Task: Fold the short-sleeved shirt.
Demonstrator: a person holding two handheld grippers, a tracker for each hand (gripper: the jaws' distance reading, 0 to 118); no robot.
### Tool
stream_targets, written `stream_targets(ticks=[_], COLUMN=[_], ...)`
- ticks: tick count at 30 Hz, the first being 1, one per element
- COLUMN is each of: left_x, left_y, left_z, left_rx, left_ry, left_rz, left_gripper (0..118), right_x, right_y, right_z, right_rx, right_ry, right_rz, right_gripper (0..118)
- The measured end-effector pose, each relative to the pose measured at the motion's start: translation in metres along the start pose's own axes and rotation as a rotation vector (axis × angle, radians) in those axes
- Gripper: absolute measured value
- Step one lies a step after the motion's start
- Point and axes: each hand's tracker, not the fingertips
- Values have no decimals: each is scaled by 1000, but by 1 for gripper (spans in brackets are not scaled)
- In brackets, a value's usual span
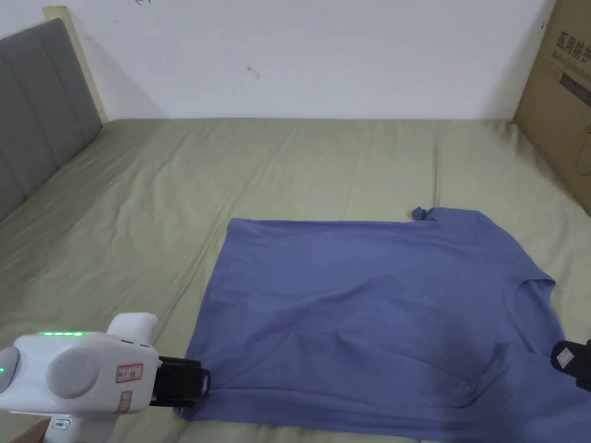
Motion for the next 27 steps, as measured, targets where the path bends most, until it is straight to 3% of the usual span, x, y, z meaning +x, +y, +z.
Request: stream_targets(ticks=[4,5,6,7,8,12,15,18,19,21,22,23,27], left_x=[-7,-7,-7,-10,-8,1,-5,-8,-2,5,8,12,21], left_y=[1,0,0,4,3,-8,-8,-9,-10,-12,-12,-11,-9], left_z=[-34,-42,-45,-51,-53,-42,-23,-6,2,9,12,14,25], left_rx=[-59,-80,-95,-116,-127,-115,-5,41,41,49,54,61,101], left_ry=[44,63,52,13,-9,14,-13,-76,-74,-71,-66,-59,-30], left_rz=[-40,-49,-52,-66,-90,-138,-24,63,47,33,20,10,-6], left_gripper=[108,100,77,21,3,2,2,2,2,2,2,2,2], right_x=[16,20,24,27,27,39,54,67,73,78,85,92,139], right_y=[-7,-8,-8,-8,-10,-8,-3,-3,-4,-11,-15,-18,-24], right_z=[-4,-5,-6,-7,-6,-2,0,-5,-8,-17,-24,-24,-60], right_rx=[-30,-37,-42,-47,-51,-61,-82,-144,-165,-274,-331,-308,-469], right_ry=[-20,-21,-23,-31,-48,-79,-126,-196,-227,-257,-270,-281,-359], right_rz=[-60,-75,-82,-84,-82,-76,-55,17,43,59,64,66,65], right_gripper=[0,0,0,0,0,0,0,0,22,99,118,116,115])
